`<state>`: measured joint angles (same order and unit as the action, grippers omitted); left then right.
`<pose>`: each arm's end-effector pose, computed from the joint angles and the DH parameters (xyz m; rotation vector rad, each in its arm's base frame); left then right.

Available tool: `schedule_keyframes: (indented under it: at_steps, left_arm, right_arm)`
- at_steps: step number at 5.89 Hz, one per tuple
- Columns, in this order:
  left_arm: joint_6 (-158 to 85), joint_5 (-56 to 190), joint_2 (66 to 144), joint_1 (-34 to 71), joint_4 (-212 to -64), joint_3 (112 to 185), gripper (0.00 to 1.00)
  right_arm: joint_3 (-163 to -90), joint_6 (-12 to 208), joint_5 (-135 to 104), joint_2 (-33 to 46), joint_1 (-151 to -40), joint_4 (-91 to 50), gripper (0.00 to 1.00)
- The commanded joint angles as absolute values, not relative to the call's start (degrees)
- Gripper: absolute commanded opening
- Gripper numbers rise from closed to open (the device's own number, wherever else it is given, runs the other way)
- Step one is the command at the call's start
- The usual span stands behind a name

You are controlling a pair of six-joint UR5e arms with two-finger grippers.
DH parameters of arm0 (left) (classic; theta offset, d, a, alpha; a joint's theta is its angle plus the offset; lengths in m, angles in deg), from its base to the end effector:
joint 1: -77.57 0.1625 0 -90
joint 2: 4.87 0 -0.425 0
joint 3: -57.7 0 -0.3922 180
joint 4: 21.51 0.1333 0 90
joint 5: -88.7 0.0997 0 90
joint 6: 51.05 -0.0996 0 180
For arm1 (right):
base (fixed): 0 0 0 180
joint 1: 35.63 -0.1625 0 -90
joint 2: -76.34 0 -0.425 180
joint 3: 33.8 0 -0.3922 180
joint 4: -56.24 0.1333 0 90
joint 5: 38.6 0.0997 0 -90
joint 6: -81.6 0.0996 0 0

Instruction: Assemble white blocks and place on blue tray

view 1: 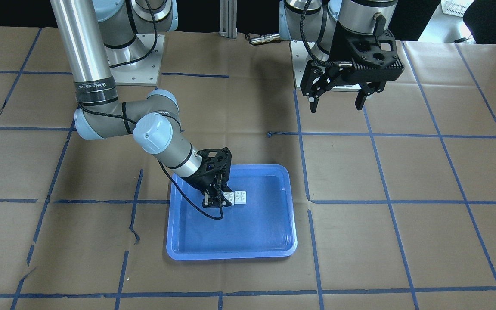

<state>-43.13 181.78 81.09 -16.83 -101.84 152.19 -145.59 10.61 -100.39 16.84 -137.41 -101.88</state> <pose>-0.1641 -0.4654 0.5012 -0.1018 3.0932 -0.2570 0.2941 -0.5265 0.1612 -1.9034 2.0138 -0.6785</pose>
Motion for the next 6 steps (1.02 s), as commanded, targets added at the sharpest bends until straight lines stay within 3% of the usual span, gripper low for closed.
schedule_keyframes:
  at_steps: [1,2,4,6]
  left_arm:
    - [-43.14,181.78,81.09,-16.83,-101.84,152.19,0.99]
    - [-43.14,181.78,81.0,-16.83,-101.84,152.19,0.99]
    - [-43.14,181.78,81.09,-16.83,-101.84,152.27,0.99]
    - [-43.14,181.87,81.09,-16.83,-101.84,152.19,0.99]
  right_arm:
    - [-145.68,10.67,-100.39,16.84,-137.49,-101.87,0.37]
    - [-145.68,10.67,-100.39,16.84,-137.67,-101.78,0.37]
    - [-145.68,10.76,-100.3,16.93,-137.93,-101.87,0.52]
    - [-145.68,10.76,-100.3,16.93,-137.93,-101.78,0.53]
